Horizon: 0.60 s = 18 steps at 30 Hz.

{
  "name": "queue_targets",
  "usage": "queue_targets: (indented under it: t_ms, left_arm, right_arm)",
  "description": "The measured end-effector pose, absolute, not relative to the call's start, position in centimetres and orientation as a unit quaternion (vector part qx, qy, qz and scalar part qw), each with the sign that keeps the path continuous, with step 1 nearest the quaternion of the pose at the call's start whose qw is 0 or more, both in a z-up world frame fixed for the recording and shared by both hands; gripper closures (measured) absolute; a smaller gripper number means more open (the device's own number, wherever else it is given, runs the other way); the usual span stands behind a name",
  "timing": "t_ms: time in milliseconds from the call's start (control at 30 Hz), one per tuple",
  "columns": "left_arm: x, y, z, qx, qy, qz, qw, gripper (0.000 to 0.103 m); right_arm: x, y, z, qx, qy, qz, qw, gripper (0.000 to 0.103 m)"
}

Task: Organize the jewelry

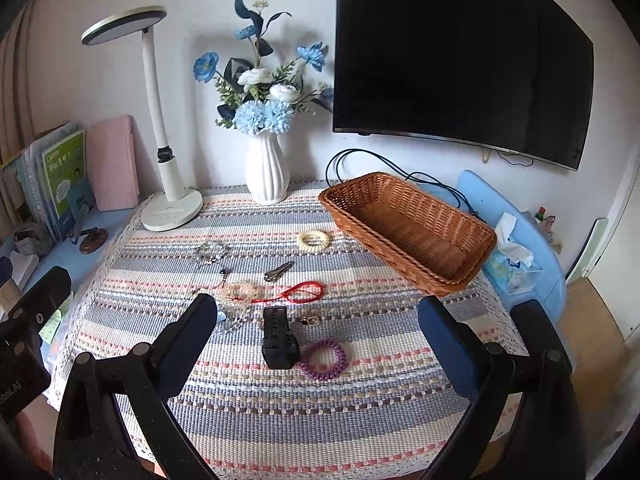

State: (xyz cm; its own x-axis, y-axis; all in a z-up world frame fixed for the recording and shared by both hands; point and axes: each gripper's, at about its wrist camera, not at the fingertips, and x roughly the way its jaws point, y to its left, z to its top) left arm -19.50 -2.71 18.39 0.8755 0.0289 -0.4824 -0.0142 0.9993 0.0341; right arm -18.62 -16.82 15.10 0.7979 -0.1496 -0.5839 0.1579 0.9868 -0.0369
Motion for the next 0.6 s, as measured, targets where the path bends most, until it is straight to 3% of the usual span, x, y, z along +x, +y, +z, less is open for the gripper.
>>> queue_targets:
  t_ms: [600]
  left_arm:
    - [-22.0,-2.8,19.1,0.014,0.206,-0.001,0.978,0.001]
  right_arm:
    - [-20.6,-17.3,15.7,0.024,0.282,-0.093,0.955,0.001]
